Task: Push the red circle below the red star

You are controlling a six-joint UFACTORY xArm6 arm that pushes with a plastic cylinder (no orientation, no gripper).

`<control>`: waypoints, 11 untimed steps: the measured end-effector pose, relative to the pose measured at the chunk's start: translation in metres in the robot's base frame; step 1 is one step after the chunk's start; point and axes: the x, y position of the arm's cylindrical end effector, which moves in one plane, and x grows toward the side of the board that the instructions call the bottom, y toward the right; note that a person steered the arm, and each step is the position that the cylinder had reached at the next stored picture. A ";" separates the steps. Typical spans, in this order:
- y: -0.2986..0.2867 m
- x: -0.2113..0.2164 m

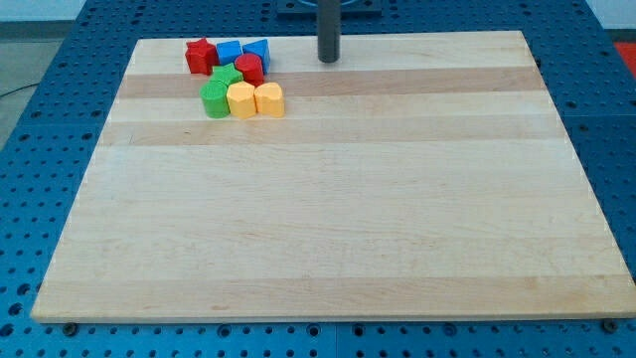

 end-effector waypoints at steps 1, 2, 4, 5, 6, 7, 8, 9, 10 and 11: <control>-0.011 0.002; -0.024 0.017; -0.048 0.029; -0.057 0.029; -0.073 0.029; -0.094 0.029; -0.107 0.029; -0.122 0.029; -0.133 0.029; -0.143 0.029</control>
